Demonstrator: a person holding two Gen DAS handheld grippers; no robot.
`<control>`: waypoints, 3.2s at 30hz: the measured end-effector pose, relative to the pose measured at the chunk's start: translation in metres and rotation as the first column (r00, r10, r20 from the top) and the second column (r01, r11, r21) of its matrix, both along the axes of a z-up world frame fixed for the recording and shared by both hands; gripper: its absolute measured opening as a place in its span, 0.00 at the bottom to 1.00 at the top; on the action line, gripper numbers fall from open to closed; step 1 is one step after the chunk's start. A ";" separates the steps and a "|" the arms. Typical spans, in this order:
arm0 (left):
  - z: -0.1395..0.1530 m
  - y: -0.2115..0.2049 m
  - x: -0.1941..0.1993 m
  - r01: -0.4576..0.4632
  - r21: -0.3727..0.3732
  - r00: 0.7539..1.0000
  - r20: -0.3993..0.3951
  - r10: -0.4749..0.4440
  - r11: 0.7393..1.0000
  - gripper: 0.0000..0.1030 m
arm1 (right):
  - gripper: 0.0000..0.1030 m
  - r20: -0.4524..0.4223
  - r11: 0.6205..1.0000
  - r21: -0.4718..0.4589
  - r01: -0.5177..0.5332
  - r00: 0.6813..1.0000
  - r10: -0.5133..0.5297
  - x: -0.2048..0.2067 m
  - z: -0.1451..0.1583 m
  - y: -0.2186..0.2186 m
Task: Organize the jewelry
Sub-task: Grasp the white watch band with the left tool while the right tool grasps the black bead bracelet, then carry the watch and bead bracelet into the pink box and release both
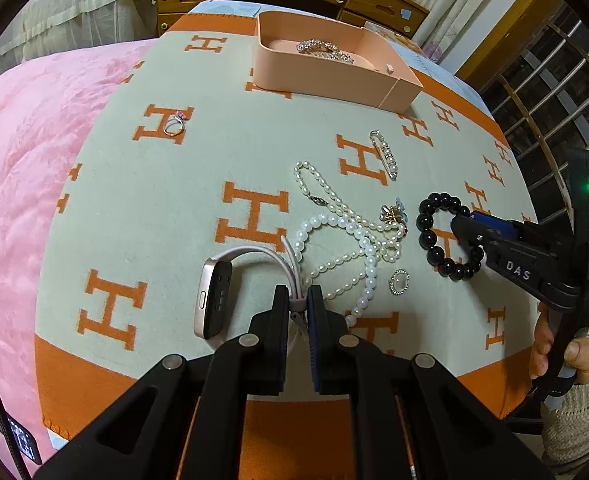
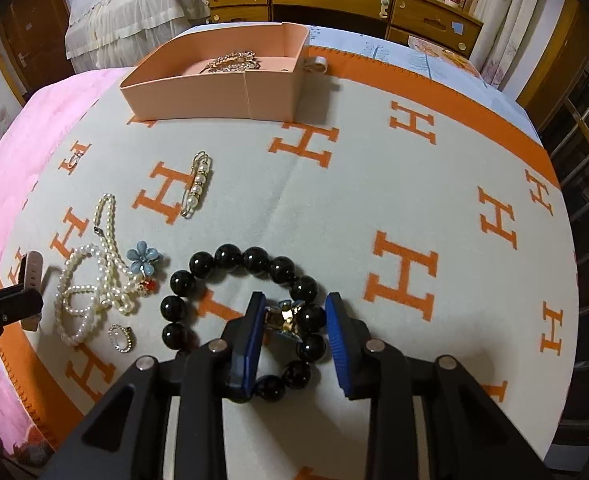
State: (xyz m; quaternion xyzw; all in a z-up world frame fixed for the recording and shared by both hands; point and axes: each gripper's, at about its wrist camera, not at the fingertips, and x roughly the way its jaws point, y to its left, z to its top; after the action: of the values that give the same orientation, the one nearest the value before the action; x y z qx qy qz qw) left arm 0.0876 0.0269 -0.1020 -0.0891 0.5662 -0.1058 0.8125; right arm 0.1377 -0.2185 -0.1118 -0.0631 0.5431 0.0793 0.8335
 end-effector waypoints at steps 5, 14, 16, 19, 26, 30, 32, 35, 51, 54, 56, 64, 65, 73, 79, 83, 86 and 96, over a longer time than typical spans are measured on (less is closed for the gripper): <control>0.008 0.004 0.002 0.009 0.006 1.000 0.020 -0.009 1.000 0.07 | 0.19 0.069 0.999 0.036 -0.007 0.998 0.004 -0.009 0.032 0.007; 0.039 0.016 0.010 0.021 0.017 0.997 0.079 -0.022 1.000 0.07 | 0.20 0.084 0.996 0.070 -0.055 0.995 0.049 -0.004 0.061 0.016; 0.045 0.015 0.012 0.031 0.022 0.996 0.081 -0.033 0.999 0.07 | 0.20 0.022 0.992 0.096 -0.077 0.997 0.075 0.004 0.052 0.013; 0.053 0.012 0.015 0.046 0.044 0.995 0.087 -0.049 0.998 0.07 | 0.29 -0.039 0.993 0.051 -0.110 0.993 0.112 0.012 0.035 0.013; 0.069 0.007 0.024 0.057 0.103 0.992 0.106 -0.068 0.993 0.07 | 0.35 -0.135 0.985 -0.017 -0.172 0.977 0.168 0.031 -0.004 0.003; 0.073 0.004 0.032 0.060 0.112 0.992 0.100 -0.071 0.992 0.07 | 0.35 -0.091 0.976 -0.024 -0.218 0.972 0.215 0.031 -0.006 0.004; 0.074 0.001 0.035 0.065 0.117 0.992 0.096 -0.077 0.991 0.07 | 0.30 -0.075 0.970 -0.035 -0.240 0.969 0.237 0.027 -0.007 0.008; 0.077 -0.004 0.041 0.073 0.128 0.991 0.100 -0.086 0.989 0.07 | 0.15 -0.081 0.962 -0.060 -0.265 0.962 0.260 0.019 -0.007 0.016; 0.084 -0.013 0.045 0.093 0.139 0.989 0.099 -0.107 0.986 0.07 | 0.28 -0.137 0.948 -0.049 -0.316 0.942 0.307 0.024 -0.007 0.023; 0.083 -0.011 0.045 0.088 0.135 0.991 0.092 -0.101 0.987 0.07 | 0.14 -0.140 0.947 -0.037 -0.319 0.940 0.311 0.024 -0.007 0.025; 0.084 -0.009 0.045 0.084 0.132 0.991 0.089 -0.097 0.988 0.07 | 0.14 -0.154 0.957 -0.038 -0.288 0.948 0.279 0.023 -0.006 0.024; 0.114 -0.001 0.049 0.069 0.143 0.984 0.151 -0.090 0.987 0.07 | 0.14 -0.004 0.968 -0.016 -0.249 0.969 0.249 -0.002 0.062 0.034; 0.120 0.000 0.052 0.064 0.141 0.983 0.164 -0.087 0.988 0.07 | 0.14 0.019 0.969 -0.010 -0.248 0.969 0.248 -0.004 0.071 0.035; 0.151 -0.004 0.084 0.055 0.082 0.970 0.231 -0.073 0.995 0.07 | 0.14 0.252 0.977 0.042 -0.208 0.949 0.191 0.013 0.149 0.049; 0.142 -0.014 0.133 0.041 0.023 0.967 0.250 -0.045 0.999 0.07 | 0.14 0.345 0.987 0.128 -0.100 0.937 0.050 0.060 0.159 0.050; 0.119 -0.021 0.168 0.021 -0.014 0.970 0.241 -0.017 1.000 0.07 | 0.15 0.346 0.979 0.202 -0.022 0.937 -0.050 0.098 0.147 0.043; 0.098 -0.027 0.191 0.013 -0.029 0.974 0.226 -0.006 0.999 0.07 | 0.15 0.328 0.978 0.205 0.021 0.941 -0.089 0.122 0.131 0.042; 0.030 -0.047 0.229 0.016 0.053 0.993 0.114 -0.022 0.998 0.11 | 0.15 0.275 0.988 0.134 0.076 0.955 -0.110 0.166 0.078 0.048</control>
State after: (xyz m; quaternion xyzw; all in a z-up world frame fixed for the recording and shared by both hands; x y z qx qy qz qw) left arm 0.3162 -0.0200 -0.0721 -0.0563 0.5221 -0.1034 0.8447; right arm 0.3035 -0.1700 -0.0334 0.0031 0.4155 0.0632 0.9074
